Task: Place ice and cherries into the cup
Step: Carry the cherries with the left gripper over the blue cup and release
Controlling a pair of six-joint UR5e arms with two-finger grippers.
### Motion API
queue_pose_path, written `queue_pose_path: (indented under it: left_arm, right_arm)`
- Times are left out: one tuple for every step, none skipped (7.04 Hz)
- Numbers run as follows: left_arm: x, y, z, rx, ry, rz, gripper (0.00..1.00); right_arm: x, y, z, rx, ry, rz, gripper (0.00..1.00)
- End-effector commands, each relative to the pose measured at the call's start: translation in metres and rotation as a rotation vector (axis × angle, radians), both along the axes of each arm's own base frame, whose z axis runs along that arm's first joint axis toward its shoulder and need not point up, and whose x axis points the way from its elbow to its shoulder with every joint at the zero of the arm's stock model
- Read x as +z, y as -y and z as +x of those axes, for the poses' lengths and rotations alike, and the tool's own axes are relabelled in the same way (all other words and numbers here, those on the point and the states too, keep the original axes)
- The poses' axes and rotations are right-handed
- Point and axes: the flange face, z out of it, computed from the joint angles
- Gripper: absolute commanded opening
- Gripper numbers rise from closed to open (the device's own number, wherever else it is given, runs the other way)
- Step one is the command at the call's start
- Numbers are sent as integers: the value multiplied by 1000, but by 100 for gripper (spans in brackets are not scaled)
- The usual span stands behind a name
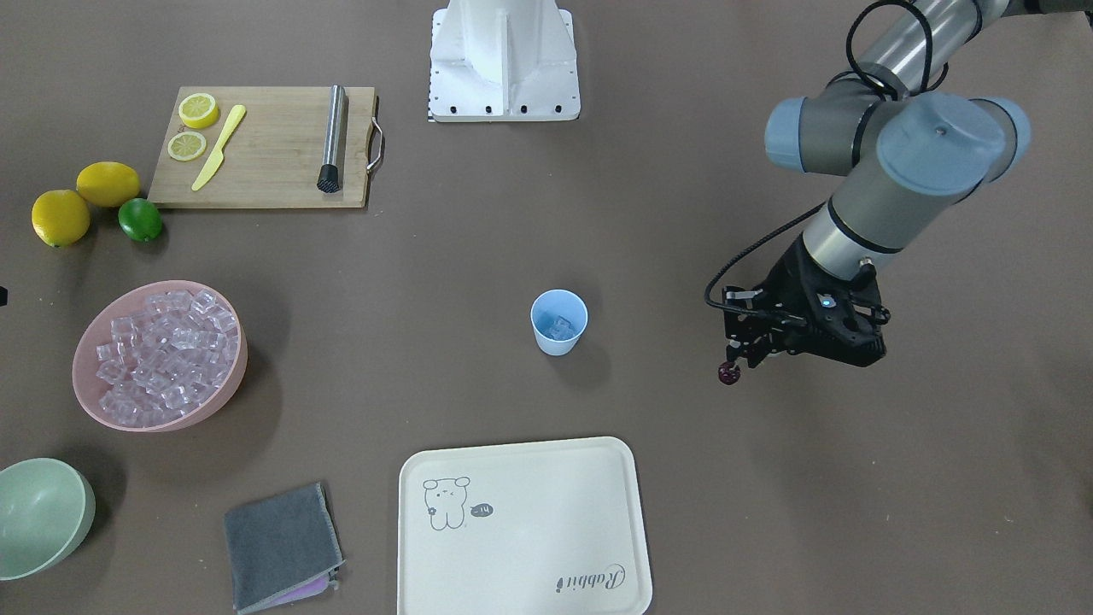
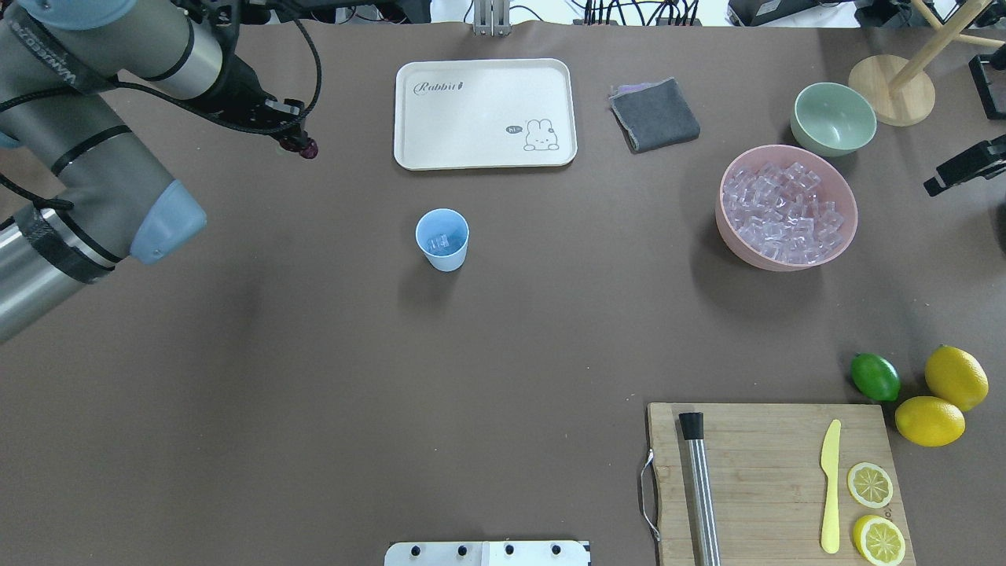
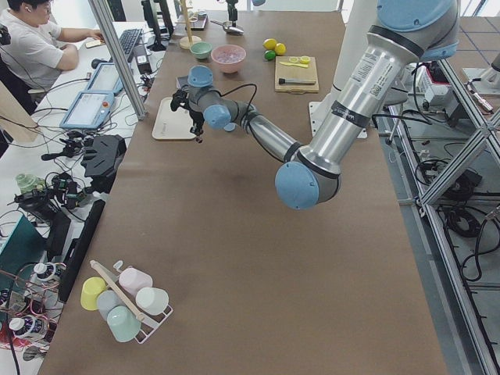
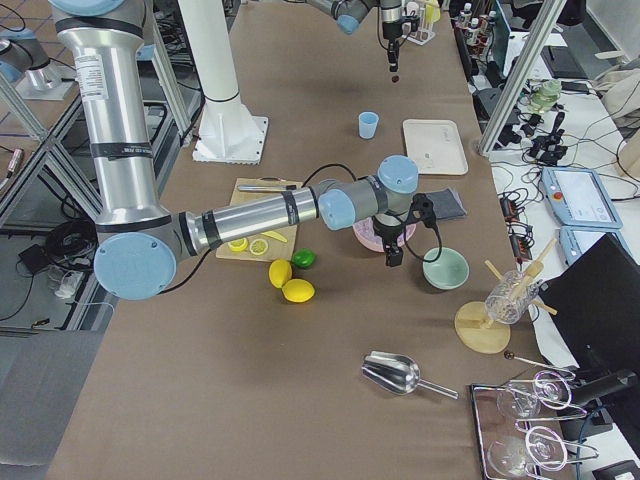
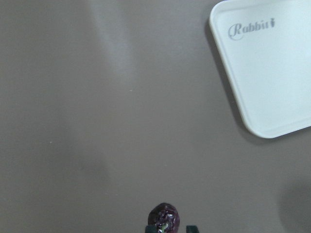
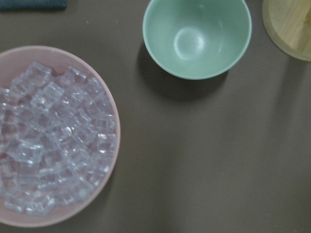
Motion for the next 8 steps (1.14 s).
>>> queue_pose_path:
  left_arm:
    - [-75,-31,68,-4,-71,-46,0]
    - [-97,-43,86,-8,-96,-57,0]
    - [-103,-52,92,-11,-110,-67,0]
    - [-116,-63,110,-11,-124,-95,0]
    - [-116,-76,131,-26,-107,-69,0]
    - [-112,-78,129,-28,-102,-66,0]
    - [-110,-78,132,-27,-98,-68,0]
    - [-108,-77,132,-28,-94,-70,0]
  right_arm:
    - [45,-11,28,-45,-21,12,98]
    - [54,-15,37,-41,-24,10,98]
    - [64,-19,41,-47,-29,5,98]
    - [70,-22,44,-57,-32,8,98]
    - [71,-23,44,-56,-30,6,98]
    - [69,-21,45,-53,-30,7,98]
    - [68,-20,44,-52,-30,6,98]
    - [67,-20,44,-52,-29,8,98]
